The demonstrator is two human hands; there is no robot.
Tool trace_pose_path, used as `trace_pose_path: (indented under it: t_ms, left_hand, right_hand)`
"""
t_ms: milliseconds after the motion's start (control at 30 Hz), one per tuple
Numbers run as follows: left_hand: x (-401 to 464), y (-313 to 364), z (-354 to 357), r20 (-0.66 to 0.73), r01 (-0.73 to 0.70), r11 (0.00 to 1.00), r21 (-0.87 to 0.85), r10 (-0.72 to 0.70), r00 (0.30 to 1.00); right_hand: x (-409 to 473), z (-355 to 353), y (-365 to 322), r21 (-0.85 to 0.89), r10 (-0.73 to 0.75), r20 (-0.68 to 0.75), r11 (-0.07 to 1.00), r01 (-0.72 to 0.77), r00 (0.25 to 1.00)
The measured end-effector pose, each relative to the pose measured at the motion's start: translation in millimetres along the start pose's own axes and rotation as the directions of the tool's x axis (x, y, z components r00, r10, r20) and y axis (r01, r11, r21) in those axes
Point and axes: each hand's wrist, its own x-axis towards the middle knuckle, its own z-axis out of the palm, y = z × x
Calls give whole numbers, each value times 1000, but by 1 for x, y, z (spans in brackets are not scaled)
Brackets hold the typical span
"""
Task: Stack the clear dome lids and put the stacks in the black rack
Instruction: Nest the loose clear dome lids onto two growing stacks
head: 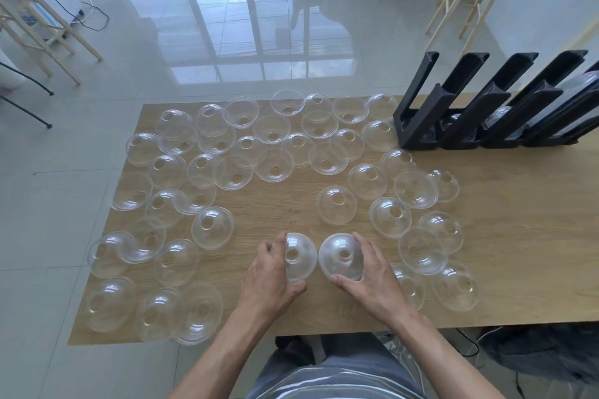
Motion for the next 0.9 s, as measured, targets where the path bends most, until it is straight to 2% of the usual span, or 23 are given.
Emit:
trace_pose_path:
  t_ms: [167, 333, 500, 667, 900]
  left_hand:
    - [1, -1, -4, 19, 14, 1000, -6, -14, 1000]
    - [1, -2, -12, -25, 19, 994, 107, -16, 1000]
    - [4, 6, -28, -95, -77, 994, 78, 84, 992]
    - [10, 28, -38, -51, -189, 974, 125, 197, 979]
    - [10, 70, -30, 16, -372, 906, 201, 377, 926]
  right_hand:
    - [-1, -5, -3, 12, -9, 8, 1000, 9, 1000]
    - [-6, -16, -4, 17, -30, 1, 999, 30, 1000]
    - [-17, -34, -7, -7, -37, -56, 999, 37, 998]
    - [-42, -53, -2, 17, -26, -148, 999, 29, 989]
    - [-81, -77, 25, 110, 114, -302, 990, -84, 947]
